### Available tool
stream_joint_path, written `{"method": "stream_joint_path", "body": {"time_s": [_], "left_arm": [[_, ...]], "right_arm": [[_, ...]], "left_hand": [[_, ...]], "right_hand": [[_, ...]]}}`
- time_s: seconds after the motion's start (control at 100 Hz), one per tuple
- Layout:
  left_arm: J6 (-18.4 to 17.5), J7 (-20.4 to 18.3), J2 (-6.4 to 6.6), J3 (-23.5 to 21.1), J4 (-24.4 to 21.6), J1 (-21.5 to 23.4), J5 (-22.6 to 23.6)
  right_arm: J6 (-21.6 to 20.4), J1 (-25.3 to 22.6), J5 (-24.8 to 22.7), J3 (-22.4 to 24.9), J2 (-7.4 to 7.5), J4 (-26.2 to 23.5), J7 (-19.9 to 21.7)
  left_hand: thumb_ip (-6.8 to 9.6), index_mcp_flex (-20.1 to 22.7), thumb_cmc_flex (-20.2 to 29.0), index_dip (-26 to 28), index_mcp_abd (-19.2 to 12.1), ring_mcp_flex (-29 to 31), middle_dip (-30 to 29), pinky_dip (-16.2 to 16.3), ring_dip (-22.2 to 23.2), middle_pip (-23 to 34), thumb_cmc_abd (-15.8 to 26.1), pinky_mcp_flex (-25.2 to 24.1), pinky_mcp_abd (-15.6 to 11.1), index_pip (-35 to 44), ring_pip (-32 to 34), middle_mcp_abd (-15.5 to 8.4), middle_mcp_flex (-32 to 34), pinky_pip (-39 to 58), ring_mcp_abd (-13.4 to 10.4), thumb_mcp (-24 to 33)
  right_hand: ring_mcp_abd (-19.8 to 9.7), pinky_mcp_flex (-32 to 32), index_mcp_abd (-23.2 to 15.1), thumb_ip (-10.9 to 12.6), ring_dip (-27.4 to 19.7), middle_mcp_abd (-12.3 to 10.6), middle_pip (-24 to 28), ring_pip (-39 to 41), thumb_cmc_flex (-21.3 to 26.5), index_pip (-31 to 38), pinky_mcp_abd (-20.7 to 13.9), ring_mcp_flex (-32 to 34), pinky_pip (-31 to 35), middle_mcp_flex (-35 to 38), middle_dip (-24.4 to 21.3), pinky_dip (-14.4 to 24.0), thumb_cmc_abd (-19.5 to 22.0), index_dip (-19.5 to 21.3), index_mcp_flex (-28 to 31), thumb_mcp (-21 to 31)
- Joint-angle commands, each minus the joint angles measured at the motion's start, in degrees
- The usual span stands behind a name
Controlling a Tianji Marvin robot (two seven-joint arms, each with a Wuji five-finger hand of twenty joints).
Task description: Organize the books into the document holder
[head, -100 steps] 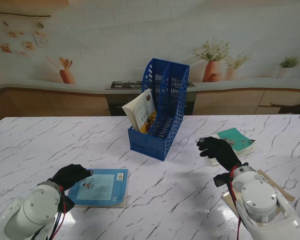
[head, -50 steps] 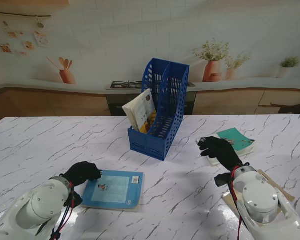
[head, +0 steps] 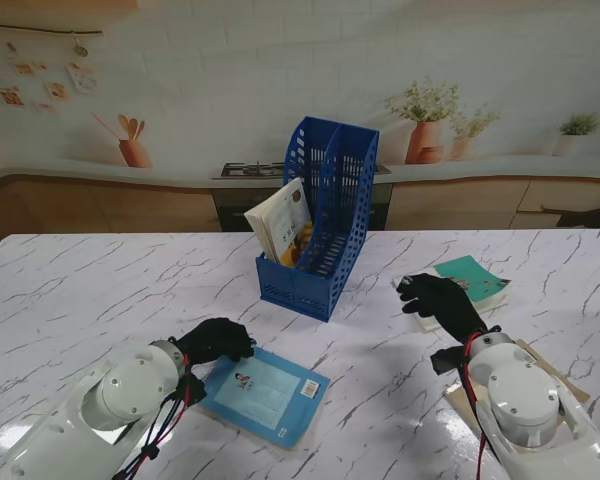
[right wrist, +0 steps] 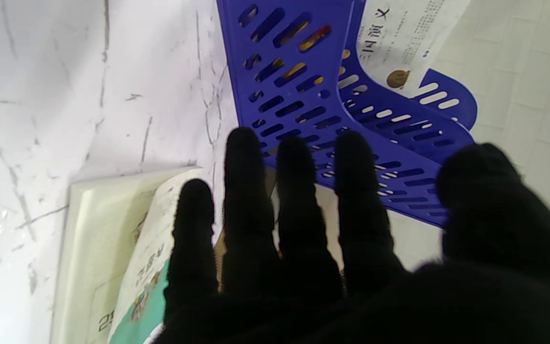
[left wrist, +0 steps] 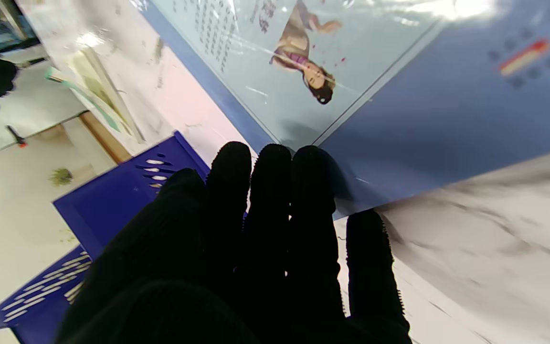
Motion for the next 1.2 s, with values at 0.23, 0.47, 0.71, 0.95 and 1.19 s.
{"method": "stream_joint_path", "body": {"time_s": [0.23, 0.47, 0.71, 0.95, 1.19], "left_arm": [[-8.4, 0.5, -3.08, 10.3, 9.5, -8.2, -5.7], [-14.1, 2.0, -5.19, 17.6, 15.3, -14.6, -10.9], [-18.1, 5.1, -6.33, 18.7, 15.6, -15.3, -12.3], [-13.9, 7.8, -4.64, 10.8, 3.8, -7.3, -5.9], [-4.0, 4.6, -2.16, 2.4, -8.3, 2.7, 3.5]], "right_arm": [[-0.6, -0.2, 0.6, -0.4, -0.12, 0.4, 0.8], [-1.1, -0.2, 1.0, -0.9, 0.3, 1.0, 2.7], [-2.4, 0.0, 1.0, -2.3, 0.71, 1.8, 4.3], [-4.4, 0.4, 0.7, -4.6, 1.41, 3.1, 7.1], [-6.2, 1.9, 0.7, -6.8, 1.98, 5.1, 9.5]], "left_hand": [[-1.15, 1.1, -1.3, -0.7, 0.5, -2.1, -0.1, -0.4, -8.1, 0.1, -1.4, 1.0, -0.2, 1.1, -12.0, 3.4, -0.7, 0.6, 9.9, 2.1], [-1.26, 0.9, -1.6, -0.8, 0.5, -2.3, -0.1, -0.3, -8.2, 0.0, -1.3, 0.9, -0.3, 0.9, -12.0, 3.5, -1.0, 0.7, 10.0, 2.4], [-0.87, -1.5, -3.2, -0.5, -0.4, -5.2, -0.1, -1.9, -8.7, -0.7, -0.2, -2.7, 0.9, -0.5, -14.1, 2.3, -4.0, -2.9, 8.8, 0.9], [0.02, -5.2, -2.7, 0.7, -2.1, -8.3, 0.4, -4.8, -8.4, -1.8, 1.3, -6.6, 5.8, -2.4, -17.6, 0.7, -7.6, -8.8, 8.5, -4.1], [0.86, -6.0, -1.7, 1.6, -1.5, -8.1, 0.9, -3.8, -7.9, -2.0, 3.3, -3.8, 1.5, -3.7, -18.2, 1.2, -8.3, -5.7, 8.0, -9.4]], "right_hand": [[0.0, -0.4, -0.8, 2.3, 0.3, -0.9, -0.7, -0.8, 0.1, -0.9, 17.6, -0.3, 0.4, -0.5, -0.2, 0.0, 1.3, 0.1, 0.4, -0.6], [-0.5, -0.4, -0.6, 2.3, 0.3, -1.0, -0.3, -0.7, 0.4, -0.9, 17.1, -0.7, 0.3, -1.0, 0.0, 0.0, 1.8, 0.1, 0.1, -0.9], [-0.4, -0.4, -0.7, 2.3, 0.4, -1.1, 0.1, -0.3, 0.8, -0.9, 16.8, -0.7, 0.4, -1.0, 0.0, 0.0, 2.0, 0.2, 0.1, -1.8], [-0.1, -0.2, -0.8, 2.4, 0.3, -0.9, 0.1, -0.1, 0.9, -0.8, 17.4, -0.3, 0.5, -0.6, -0.1, 0.0, 2.2, 0.1, 0.4, -2.3], [0.0, 0.4, -0.8, 2.5, 0.3, -0.7, -0.1, -0.1, 1.0, -0.9, 18.0, 0.2, 0.4, -0.2, -0.2, -0.4, 2.3, 0.0, 0.6, -2.2]]}}
